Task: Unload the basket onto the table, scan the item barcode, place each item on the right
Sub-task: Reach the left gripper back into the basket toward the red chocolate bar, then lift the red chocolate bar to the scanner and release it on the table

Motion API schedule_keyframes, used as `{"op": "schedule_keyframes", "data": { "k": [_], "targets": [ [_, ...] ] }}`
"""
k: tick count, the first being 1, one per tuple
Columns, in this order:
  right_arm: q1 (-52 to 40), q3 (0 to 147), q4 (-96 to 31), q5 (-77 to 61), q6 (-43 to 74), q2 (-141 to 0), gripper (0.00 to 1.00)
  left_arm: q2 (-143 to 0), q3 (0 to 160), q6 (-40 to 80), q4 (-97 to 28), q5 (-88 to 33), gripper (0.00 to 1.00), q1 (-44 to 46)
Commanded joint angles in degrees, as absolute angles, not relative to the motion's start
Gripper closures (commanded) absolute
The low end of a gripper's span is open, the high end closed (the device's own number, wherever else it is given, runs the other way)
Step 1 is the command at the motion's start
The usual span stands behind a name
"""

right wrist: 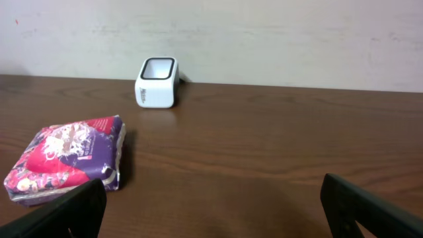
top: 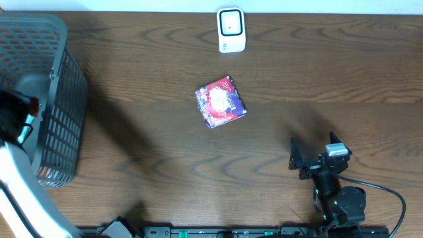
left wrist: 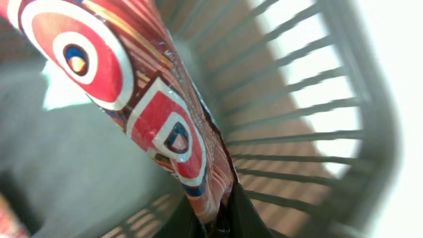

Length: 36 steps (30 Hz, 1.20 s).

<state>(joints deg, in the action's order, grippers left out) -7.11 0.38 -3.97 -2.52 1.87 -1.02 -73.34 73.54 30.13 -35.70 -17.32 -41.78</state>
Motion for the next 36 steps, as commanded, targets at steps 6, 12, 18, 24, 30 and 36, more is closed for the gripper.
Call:
{"op": "schedule_keyframes", "data": {
  "k": [6,12,18,24,30,36],
  "targets": [
    [-7.5,0.3,-4.1,-2.0,1.2,-0.8,0.01,-61.7,74.4,32.2,-23.2,-39.1,0.93,-35.0],
    [-7.5,0.3,-4.1,-2.0,1.2,-0.8,0.01,-58.3,74.4,25.2,-24.9,-39.4,0.93,-15.2],
    [-7.5,0.3,-4.1,-2.0,1.2,-0.8,0.01,-62.0,73.7,20.1,-32.4,-28.5,0.93,6.0],
    [-7.5,0.3,-4.1,-2.0,1.2,-0.8,0.01,-71.5,73.2,19.9,-36.6,-10.5,0.93,21.2],
    [-7.5,0.3,-4.1,-2.0,1.2,-0.8,0.01,-83.3,73.2,19.9,-43.4,2.0,0.93,26.4],
    [-7.5,0.3,-4.1,-2.0,1.2,-0.8,0.01,-92.3,73.2,19.9,-47.2,2.2,0.93,26.5]
  ]
}}
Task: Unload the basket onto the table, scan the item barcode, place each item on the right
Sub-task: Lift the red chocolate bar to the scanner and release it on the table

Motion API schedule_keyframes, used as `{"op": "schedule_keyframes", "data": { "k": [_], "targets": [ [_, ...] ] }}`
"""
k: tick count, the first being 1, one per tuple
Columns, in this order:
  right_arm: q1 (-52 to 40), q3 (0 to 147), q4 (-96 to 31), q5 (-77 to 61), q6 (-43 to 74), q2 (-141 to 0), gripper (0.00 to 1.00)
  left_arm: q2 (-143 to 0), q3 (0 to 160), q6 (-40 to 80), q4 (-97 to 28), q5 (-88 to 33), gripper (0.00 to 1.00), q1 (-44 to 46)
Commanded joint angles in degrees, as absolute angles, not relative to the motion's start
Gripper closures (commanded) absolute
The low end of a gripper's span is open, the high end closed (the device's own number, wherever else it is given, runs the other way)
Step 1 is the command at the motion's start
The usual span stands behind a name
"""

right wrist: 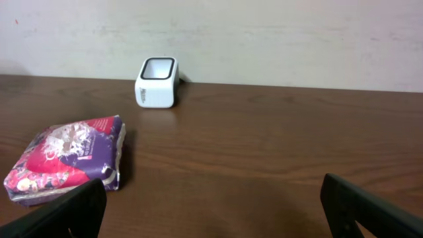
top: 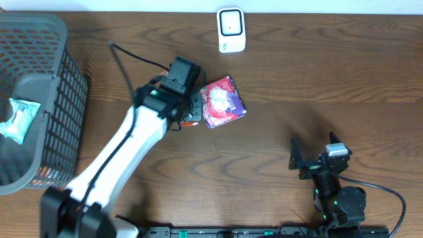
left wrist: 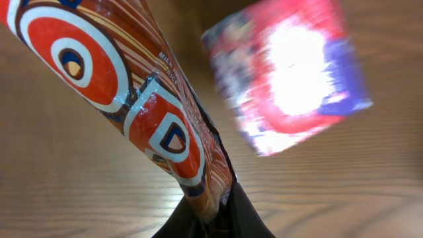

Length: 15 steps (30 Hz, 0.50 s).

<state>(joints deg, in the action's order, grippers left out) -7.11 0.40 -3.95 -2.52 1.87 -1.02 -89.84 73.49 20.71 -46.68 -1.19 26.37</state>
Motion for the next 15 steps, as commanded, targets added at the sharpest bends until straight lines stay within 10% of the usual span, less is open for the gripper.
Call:
{"op": "schedule_keyframes", "data": {
  "k": [1,8,15],
  "targets": [
    [-7.5,0.3,-4.1,-2.0,1.2,-0.8,0.01,-93.7,73.2,19.9,-47.2,2.1,0.93,26.5],
    [-7.5,0.3,-4.1,-2.0,1.2,-0.8,0.01,-101.3,73.2,19.9,-46.8,2.0,0.86,28.3],
    [-7.5,0.3,-4.1,-2.0,1.2,-0.8,0.01,-102.6,74.0,19.9,-45.9,2.0,0.2,29.0]
  ]
}}
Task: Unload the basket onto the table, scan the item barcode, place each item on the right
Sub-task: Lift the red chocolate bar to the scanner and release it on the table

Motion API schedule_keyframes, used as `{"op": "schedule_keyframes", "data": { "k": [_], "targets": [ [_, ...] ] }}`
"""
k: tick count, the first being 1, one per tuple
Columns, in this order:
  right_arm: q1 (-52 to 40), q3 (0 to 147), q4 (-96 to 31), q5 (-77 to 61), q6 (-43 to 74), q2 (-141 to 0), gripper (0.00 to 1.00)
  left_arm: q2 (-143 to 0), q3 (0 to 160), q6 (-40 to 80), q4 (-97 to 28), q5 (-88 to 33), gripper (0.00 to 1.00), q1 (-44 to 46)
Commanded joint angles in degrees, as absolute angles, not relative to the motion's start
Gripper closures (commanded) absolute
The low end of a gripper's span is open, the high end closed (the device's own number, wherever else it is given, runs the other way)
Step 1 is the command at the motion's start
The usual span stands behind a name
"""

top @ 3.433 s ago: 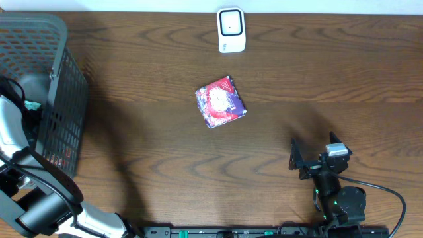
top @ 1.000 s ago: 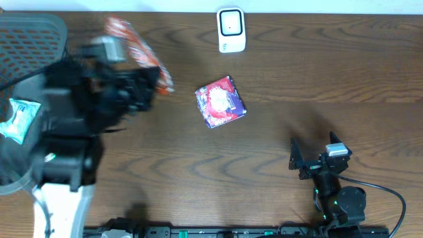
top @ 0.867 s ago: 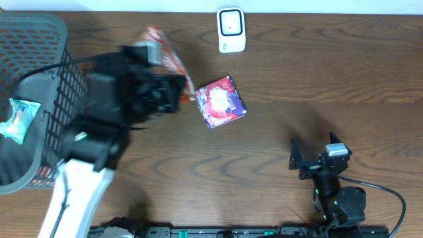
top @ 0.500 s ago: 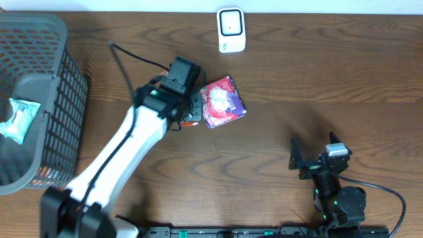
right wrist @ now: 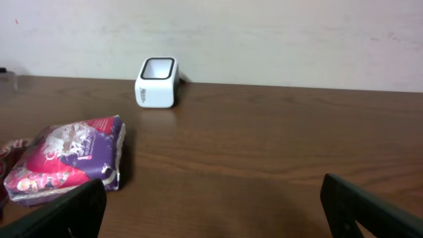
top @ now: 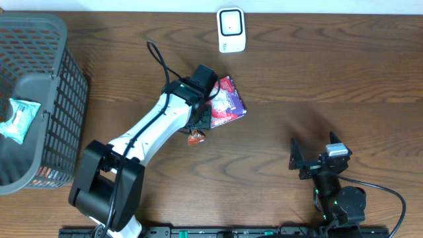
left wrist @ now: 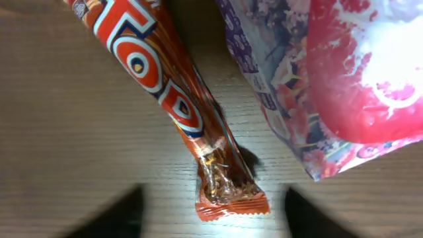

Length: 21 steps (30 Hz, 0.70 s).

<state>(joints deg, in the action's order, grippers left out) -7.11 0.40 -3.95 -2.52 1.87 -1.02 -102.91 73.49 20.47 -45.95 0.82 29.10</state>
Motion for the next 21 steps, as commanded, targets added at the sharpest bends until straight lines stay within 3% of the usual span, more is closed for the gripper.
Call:
{"op": "schedule_keyframes", "data": {
  "k": [1,11,21],
  "targets": [
    [-7.5,0.3,-4.1,-2.0,1.2,-0.8,0.01,-102.1,74.8,19.9,-46.4,2.0,0.2,28.8],
    [-7.5,0.3,-4.1,-2.0,1.2,-0.8,0.01,-89.3,85.5,18.6,-52.5,2.0,0.2,23.6],
    [-7.5,0.3,-4.1,-2.0,1.2,-0.8,0.01,-71.0,85.8,18.6,-53.5,2.0,0.19,9.4]
  ]
}}
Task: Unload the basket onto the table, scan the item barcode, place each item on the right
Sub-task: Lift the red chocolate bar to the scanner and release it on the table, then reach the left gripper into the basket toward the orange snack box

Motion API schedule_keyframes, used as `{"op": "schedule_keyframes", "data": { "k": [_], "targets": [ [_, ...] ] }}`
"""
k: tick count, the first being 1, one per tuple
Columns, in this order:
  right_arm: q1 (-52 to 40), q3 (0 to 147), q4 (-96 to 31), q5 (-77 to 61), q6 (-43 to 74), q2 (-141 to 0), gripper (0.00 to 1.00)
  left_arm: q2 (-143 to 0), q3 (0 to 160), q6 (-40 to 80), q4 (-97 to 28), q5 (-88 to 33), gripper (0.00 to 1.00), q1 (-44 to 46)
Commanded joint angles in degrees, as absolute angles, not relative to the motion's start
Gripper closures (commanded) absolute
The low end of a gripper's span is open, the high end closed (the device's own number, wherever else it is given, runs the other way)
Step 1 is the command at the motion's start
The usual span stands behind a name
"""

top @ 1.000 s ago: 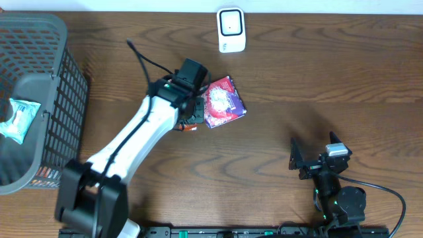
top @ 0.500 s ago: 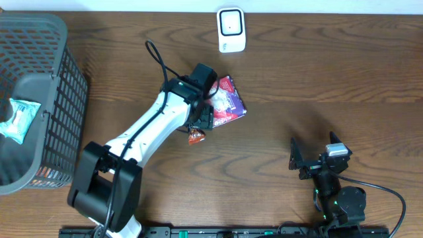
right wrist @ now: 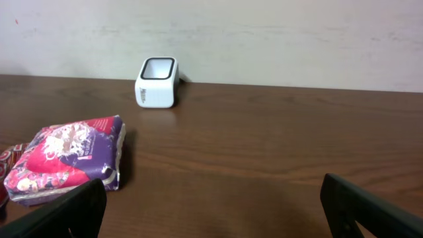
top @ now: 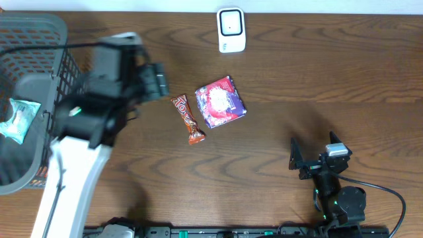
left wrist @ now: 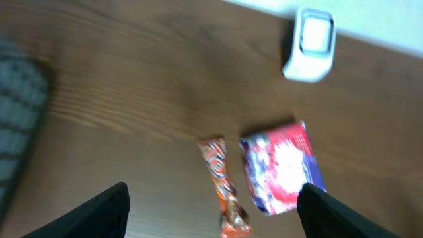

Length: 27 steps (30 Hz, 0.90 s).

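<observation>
An orange-red candy bar [top: 187, 119] lies flat on the wooden table, just left of a purple-and-red packet [top: 221, 101]. The wrist view shows the same bar [left wrist: 225, 188] and packet [left wrist: 283, 165] from high up. A white scanner [top: 231, 30] stands at the table's far edge, window up. My left gripper [top: 157, 80] hangs open and empty, raised above the table left of the bar; its dark fingers [left wrist: 99, 211] frame the view. Near the front right, my right gripper [top: 314, 155] rests open, facing the packet [right wrist: 66, 160] and scanner [right wrist: 157, 82].
A grey mesh basket [top: 63, 99] stands at the left edge, with a pale green packet [top: 14, 119] and other items inside. The table [top: 330, 79] is dark wood; a pale wall [right wrist: 264, 33] runs behind the scanner.
My left gripper was low over the candy bar beside the packet; now it is raised and further left, toward the basket. The bar stays on the table. The right arm has not moved.
My left gripper was inside the basket, shut on the candy bar. Then it held the bar over the table next to the packet. Then it was open with the bar lying on the wood. Now it hangs empty, up and to the left.
</observation>
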<state>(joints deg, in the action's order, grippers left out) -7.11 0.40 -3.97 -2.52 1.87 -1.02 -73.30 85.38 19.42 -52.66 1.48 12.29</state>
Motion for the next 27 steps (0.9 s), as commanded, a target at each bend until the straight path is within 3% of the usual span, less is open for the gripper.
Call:
{"op": "schedule_keyframes", "data": {
  "k": [1,12,21,27],
  "targets": [
    [-7.5,0.3,-4.1,-2.0,1.2,-0.8,0.01,-69.8,85.8,18.6,-53.8,2.0,0.19,7.9],
    [-7.5,0.3,-4.1,-2.0,1.2,-0.8,0.01,-63.5,85.8,18.0,-54.6,2.2,0.18,-6.5],
    [-7.5,0.3,-4.1,-2.0,1.2,-0.8,0.01,-63.7,85.8,17.6,-46.7,2.5,0.19,-8.8],
    [-7.5,0.3,-4.1,-2.0,1.2,-0.8,0.01,-64.1,85.8,17.6,-39.3,11.0,0.16,-11.7]
  ]
}}
